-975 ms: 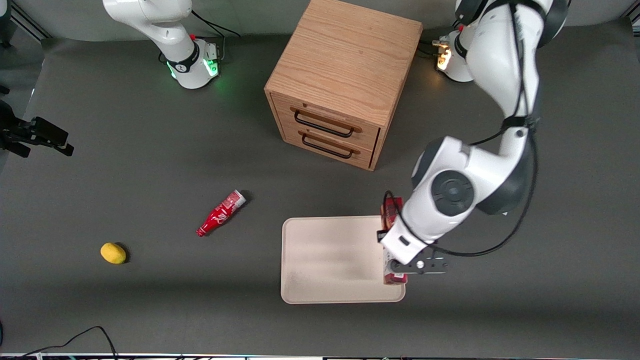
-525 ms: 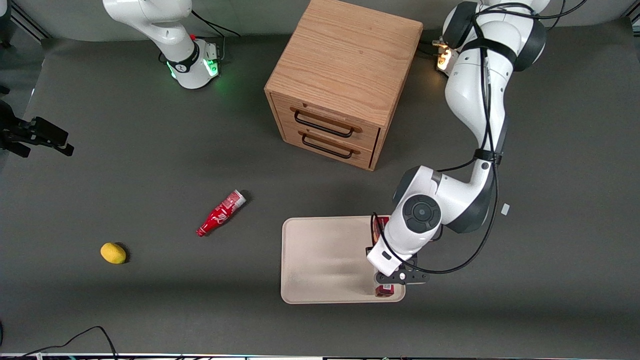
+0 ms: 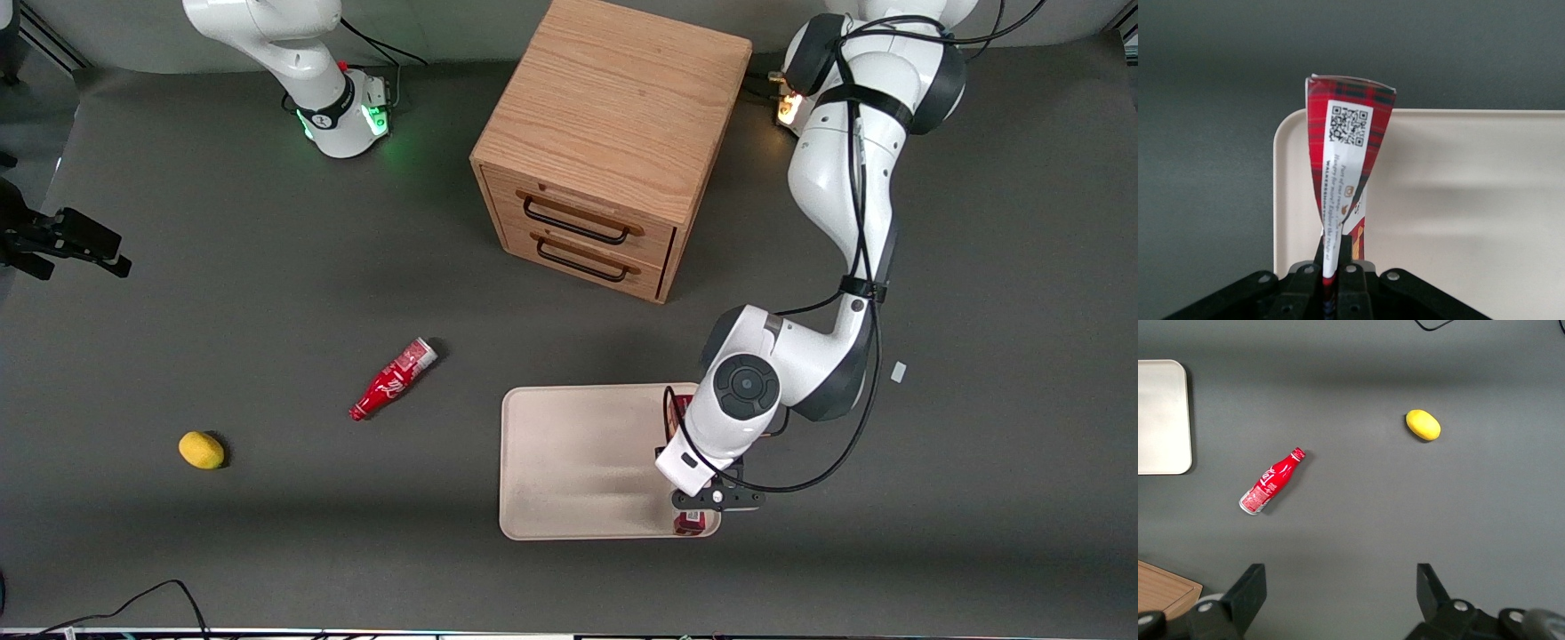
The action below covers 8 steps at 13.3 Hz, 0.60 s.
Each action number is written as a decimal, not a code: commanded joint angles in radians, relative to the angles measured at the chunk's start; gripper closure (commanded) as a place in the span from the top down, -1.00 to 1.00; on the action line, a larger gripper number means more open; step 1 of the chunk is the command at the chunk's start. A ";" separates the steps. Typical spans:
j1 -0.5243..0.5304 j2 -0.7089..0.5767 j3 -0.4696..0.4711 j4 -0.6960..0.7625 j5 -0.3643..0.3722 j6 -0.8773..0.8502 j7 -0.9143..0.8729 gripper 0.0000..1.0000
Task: Place red cookie box on tray
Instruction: 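Carry the box over the white tray and lower it onto the tray, then open the left gripper to release the box on the tray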
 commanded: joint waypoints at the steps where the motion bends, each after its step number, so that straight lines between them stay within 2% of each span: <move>1: -0.009 0.018 0.008 0.036 0.027 0.002 -0.014 -0.88; 3: -0.007 0.019 0.008 0.036 0.030 0.002 -0.013 0.04; 4: -0.006 0.019 0.008 0.035 0.033 0.006 -0.010 0.36; 5: -0.006 0.018 0.008 0.033 0.037 0.011 -0.004 0.99; 8: -0.004 0.016 0.008 0.035 0.037 0.000 0.001 1.00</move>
